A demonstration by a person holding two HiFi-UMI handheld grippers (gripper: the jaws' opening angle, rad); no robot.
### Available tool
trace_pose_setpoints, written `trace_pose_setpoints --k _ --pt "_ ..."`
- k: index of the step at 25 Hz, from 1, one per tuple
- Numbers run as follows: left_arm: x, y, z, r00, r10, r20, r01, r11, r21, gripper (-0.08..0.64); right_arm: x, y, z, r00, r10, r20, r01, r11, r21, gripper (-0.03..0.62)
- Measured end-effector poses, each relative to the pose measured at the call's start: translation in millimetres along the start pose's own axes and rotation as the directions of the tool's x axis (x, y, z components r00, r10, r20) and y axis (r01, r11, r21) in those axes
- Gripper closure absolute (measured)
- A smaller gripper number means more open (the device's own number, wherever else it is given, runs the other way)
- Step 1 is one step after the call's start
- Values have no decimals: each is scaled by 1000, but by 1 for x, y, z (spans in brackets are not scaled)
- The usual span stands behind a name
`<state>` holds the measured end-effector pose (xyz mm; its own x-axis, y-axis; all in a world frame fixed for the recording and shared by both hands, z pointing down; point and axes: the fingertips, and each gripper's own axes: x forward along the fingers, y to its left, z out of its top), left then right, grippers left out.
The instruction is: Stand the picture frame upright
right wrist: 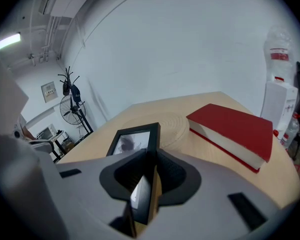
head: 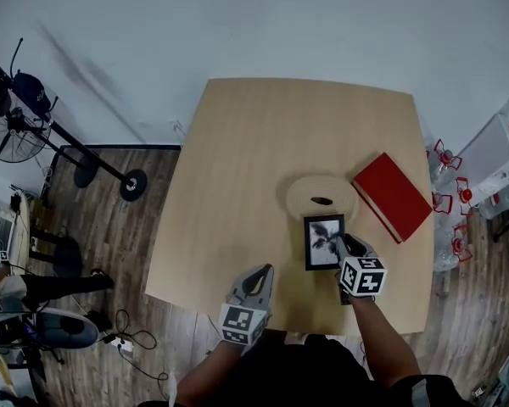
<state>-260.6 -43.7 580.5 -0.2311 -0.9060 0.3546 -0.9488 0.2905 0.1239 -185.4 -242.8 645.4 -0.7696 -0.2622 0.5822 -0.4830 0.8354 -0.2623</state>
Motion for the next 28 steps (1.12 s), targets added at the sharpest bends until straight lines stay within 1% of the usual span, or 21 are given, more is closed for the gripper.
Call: trace_pose_setpoints --k 5,9,12,16,20,25,28 --pt "8 -6 12 999 -29 22 29 999 19 565 9 -5 -11 999 -38 -22 39 999 15 525" --pt "9 -3 12 999 -36 18 36 999 20 565 13 -5 -13 998 -59 -31 60 998 25 526" --pt "13 -4 12 999 -41 18 41 999 13 565 16 -7 -15 997 -72 -35 73 997 18 526" --pt "17 -10 18 998 -61 27 60 998 24 565 17 -8 -21 994 -92 -50 92 996 -6 526" --pt "20 -8 13 998 -62 11 61 998 28 565 21 -10 -24 992 -113 -56 112 994 -13 525" --pt "20 -6 8 998 -58 -2 58 998 23 565 21 -12 -25 992 -118 -48 117 993 -15 522" --pt "19 -6 7 998 -59 -8 60 998 23 565 17 -9 -23 993 -107 -47 105 994 -36 497"
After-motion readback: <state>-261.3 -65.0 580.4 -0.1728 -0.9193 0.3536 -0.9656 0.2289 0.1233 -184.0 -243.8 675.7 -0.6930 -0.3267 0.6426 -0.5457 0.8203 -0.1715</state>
